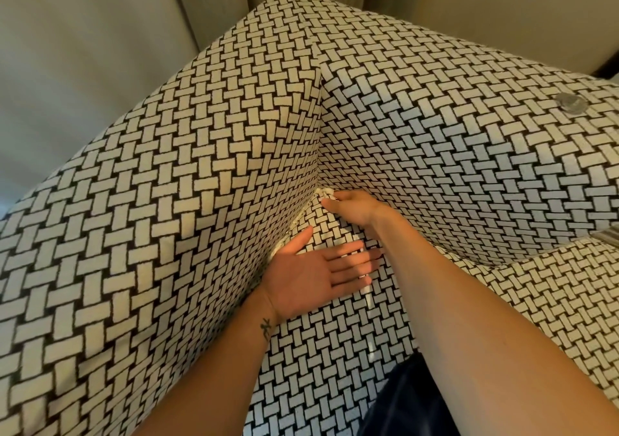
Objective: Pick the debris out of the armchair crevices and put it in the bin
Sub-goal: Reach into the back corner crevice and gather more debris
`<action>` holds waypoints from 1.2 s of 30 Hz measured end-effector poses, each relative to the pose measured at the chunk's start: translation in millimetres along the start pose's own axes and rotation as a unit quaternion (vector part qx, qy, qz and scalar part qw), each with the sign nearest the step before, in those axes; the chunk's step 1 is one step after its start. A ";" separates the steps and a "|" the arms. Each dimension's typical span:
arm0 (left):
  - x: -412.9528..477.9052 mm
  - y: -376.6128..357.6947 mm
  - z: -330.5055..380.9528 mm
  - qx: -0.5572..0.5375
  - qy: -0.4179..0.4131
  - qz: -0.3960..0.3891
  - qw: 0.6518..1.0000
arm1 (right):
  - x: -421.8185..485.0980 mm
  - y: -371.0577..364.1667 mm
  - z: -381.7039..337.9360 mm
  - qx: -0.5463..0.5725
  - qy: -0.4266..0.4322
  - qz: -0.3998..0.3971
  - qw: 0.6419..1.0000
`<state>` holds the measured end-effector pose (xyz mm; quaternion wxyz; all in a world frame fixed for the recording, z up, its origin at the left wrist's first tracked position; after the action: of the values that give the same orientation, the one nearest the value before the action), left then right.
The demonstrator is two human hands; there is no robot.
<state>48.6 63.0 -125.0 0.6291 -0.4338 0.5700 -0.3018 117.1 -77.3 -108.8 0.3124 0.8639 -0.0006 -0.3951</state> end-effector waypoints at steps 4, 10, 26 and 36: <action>0.3 -0.2 0.8 -0.009 -0.002 -0.001 1.000 | 4.4 -6.0 -8.4 0.000 -0.002 -0.019 1.000; 3.2 0.3 2.7 -0.003 -0.012 0.006 1.000 | 9.1 -13.4 -15.9 0.006 -0.035 -0.060 0.998; 5.0 1.8 1.2 0.007 0.002 -0.009 1.000 | 0.4 -16.5 -20.3 -0.041 -0.049 -0.064 0.996; 6.5 2.0 2.8 -0.016 -0.003 -0.001 1.000 | -5.8 -13.1 -8.5 -0.002 0.019 -0.006 1.000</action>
<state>52.1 58.7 -129.7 0.6237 -0.4454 0.5721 -0.2919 115.7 -60.8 -107.7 0.3113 0.8707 0.0116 -0.3807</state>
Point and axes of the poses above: each hand's wrist, its own x-axis towards the middle knuckle, its own y-axis out of the back of the hand, z = x × y, the point moved 6 cm from there along x, towards the middle knuckle, and after that the axes turned 13 degrees about -x, right-handed, at the moved point
